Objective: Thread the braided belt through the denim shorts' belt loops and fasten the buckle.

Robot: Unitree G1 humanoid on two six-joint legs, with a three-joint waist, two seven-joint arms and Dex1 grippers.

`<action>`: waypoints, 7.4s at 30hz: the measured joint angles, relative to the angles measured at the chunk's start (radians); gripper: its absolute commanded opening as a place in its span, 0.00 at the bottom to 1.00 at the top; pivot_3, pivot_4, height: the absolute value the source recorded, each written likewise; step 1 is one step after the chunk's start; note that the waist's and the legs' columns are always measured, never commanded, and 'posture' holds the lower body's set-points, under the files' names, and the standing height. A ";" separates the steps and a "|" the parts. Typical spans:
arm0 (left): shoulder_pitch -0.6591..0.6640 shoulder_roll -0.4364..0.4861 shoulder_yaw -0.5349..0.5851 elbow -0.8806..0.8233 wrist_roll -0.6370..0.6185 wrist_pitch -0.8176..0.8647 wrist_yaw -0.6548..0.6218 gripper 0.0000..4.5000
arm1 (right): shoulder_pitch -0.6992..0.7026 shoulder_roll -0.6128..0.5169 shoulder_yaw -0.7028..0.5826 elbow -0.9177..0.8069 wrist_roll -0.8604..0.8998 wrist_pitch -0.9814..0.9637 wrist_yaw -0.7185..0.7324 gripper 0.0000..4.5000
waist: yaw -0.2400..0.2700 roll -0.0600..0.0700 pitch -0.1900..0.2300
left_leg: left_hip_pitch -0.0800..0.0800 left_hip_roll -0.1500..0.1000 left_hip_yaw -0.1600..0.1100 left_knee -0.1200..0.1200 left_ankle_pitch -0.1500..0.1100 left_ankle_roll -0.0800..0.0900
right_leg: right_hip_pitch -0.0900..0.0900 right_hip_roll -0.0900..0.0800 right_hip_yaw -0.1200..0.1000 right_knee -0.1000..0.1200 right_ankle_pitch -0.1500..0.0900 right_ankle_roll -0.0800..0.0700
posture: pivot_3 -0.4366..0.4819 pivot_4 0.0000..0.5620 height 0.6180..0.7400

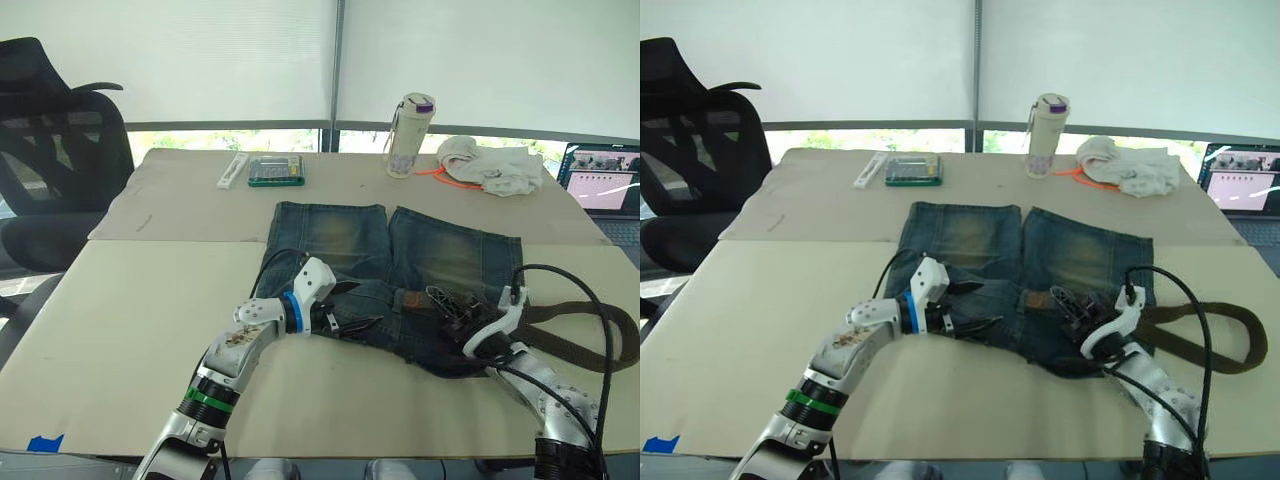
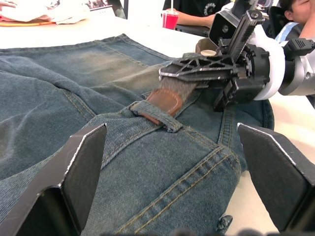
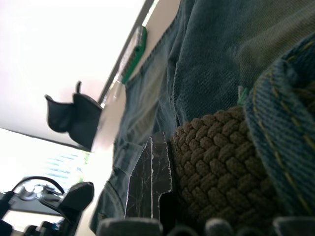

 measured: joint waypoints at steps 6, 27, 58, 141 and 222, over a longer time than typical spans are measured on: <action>0.000 -0.004 0.001 0.000 0.000 0.000 0.007 0.99 | -0.010 0.042 0.033 -0.029 -0.049 -0.011 -0.015 0.00 | -0.007 0.000 0.000 | 0.000 0.001 0.000 0.000 0.000 0.000 | 0.000 0.001 0.000 0.000 0.000 0.000 | 0.48 0.27 0.97; 0.001 -0.040 0.039 0.036 -0.013 0.008 0.055 0.99 | -0.067 0.191 0.137 -0.050 -0.199 -0.117 -0.048 0.00 | -0.021 0.000 0.000 | 0.000 0.001 0.000 -0.001 0.001 -0.002 | 0.000 0.001 0.000 0.001 0.000 0.000 | 0.48 0.27 0.97; -0.025 -0.231 0.323 0.113 -0.350 0.359 0.281 0.87 | -0.085 0.309 0.167 -0.011 -0.225 -0.212 0.157 0.00 | -0.023 0.000 0.000 | 0.001 0.001 0.000 -0.001 0.002 -0.003 | 0.000 0.002 0.000 0.001 0.000 0.000 | 0.48 0.27 0.97; 0.039 -0.105 0.253 0.014 -0.280 0.117 0.199 0.00 | 0.380 -0.530 -0.071 -0.210 -0.397 -0.177 0.477 0.98 | 0.015 0.000 0.001 | -0.001 -0.001 0.000 0.000 0.000 0.000 | 0.001 0.000 0.000 -0.002 0.000 0.000 | 0.48 0.27 0.97; -0.037 -0.252 0.284 -0.003 -0.424 0.290 0.237 0.00 | 0.105 0.124 0.033 -0.347 -0.152 0.169 0.241 0.79 | 0.019 -0.001 0.002 | -0.005 -0.002 -0.004 0.007 0.000 0.000 | 0.000 -0.001 -0.001 0.001 0.000 0.001 | 0.48 0.27 0.97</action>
